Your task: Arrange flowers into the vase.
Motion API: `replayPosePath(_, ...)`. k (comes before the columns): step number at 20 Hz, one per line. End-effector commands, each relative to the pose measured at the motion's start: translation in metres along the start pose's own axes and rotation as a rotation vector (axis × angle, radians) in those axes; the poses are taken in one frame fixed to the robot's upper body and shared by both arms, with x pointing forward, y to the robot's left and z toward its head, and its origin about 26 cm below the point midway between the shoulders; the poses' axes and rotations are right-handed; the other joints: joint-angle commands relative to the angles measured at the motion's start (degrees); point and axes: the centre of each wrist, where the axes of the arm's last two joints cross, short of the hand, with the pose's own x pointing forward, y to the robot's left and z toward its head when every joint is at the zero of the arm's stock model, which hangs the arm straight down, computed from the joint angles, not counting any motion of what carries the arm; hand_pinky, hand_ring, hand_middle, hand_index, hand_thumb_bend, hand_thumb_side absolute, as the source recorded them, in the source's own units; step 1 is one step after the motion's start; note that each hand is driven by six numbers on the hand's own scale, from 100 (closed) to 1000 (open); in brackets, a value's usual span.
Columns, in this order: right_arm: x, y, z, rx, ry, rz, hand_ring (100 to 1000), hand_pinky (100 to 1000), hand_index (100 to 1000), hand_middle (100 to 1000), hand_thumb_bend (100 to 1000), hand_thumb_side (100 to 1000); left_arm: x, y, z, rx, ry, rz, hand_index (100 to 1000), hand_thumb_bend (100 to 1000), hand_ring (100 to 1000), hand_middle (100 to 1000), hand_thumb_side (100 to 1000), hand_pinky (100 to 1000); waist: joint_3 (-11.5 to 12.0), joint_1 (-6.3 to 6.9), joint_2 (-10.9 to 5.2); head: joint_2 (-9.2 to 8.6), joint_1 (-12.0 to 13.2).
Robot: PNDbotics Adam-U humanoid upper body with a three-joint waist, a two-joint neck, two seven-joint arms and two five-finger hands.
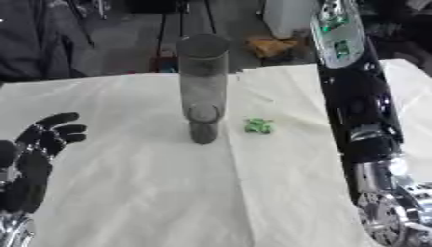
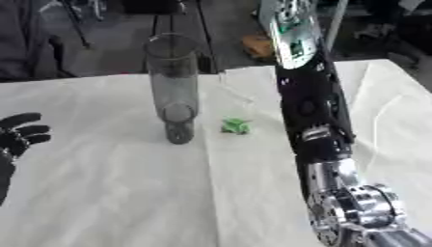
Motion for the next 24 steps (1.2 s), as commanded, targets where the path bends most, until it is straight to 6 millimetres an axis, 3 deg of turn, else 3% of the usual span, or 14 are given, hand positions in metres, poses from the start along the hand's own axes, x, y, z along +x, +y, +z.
replayPosePath(1,0.022,-0.01,-0.011,-0.054,-0.025,-0.068,100,100,100,100,100,806,0.007,0.0,-0.008,-0.02,-0.032,-0.001,797,828,747,766,983,763,0.37,0.17,-0.47,-0.96,-0.58)
replayPosePath(14,0.06,0.003,-0.012,-0.095,-0.055,-0.215,100,100,100,100,100,807,0.009,-0.005,-0.014,-0.042,-0.047,0.013,797,830,746,765,982,763,2.5,0.22,0.18,-2.61,-3.25)
replayPosePath(24,0.095,0.02,-0.009,-0.077,-0.132,-0.321,100,100,100,100,100,812,0.009,-0.008,-0.016,-0.055,-0.048,0.021,797,831,745,765,981,764,3.3,0.09,-0.08,-2.83,-4.42)
